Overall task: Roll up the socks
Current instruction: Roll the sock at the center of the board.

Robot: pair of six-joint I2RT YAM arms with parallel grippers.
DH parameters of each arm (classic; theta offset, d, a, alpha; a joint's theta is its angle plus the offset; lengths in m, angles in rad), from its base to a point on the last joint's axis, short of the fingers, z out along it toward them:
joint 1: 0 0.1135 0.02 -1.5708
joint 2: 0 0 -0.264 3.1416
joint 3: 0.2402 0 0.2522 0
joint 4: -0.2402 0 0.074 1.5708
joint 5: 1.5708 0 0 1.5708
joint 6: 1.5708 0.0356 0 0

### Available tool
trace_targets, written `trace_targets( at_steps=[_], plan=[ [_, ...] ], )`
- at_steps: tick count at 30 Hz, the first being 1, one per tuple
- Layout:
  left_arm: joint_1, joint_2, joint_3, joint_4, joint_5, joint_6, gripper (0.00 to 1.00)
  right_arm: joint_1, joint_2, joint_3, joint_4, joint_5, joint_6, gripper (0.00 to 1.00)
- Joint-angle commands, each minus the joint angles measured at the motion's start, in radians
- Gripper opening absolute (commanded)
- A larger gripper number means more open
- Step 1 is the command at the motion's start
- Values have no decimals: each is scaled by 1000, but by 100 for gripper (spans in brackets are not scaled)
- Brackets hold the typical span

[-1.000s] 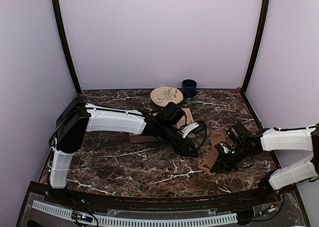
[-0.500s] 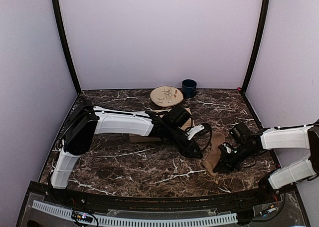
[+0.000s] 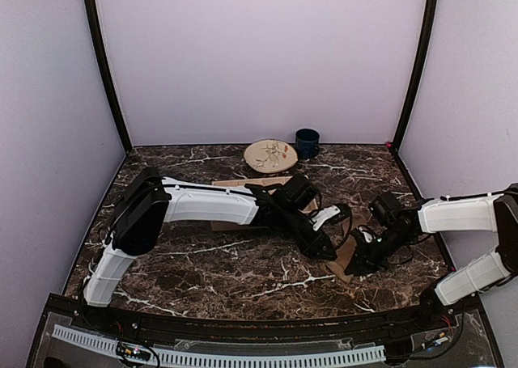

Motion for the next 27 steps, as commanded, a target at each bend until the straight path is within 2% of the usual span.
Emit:
trace_targets(
  at_steps=[1, 13, 22, 27],
  plan=[
    [-17, 7, 22, -29, 9, 14, 27, -7, 15, 23, -22, 13, -35, 6],
    [-40, 66, 63, -55, -14, 6, 27, -8, 28, 17, -14, 2, -52, 7],
    [-40, 74, 80, -58, -155, -27, 33, -7, 28, 23, -19, -2, -72, 7],
    [-40, 104, 112, -80, -137, -39, 33, -7, 30, 22, -18, -7, -75, 7]
  ],
)
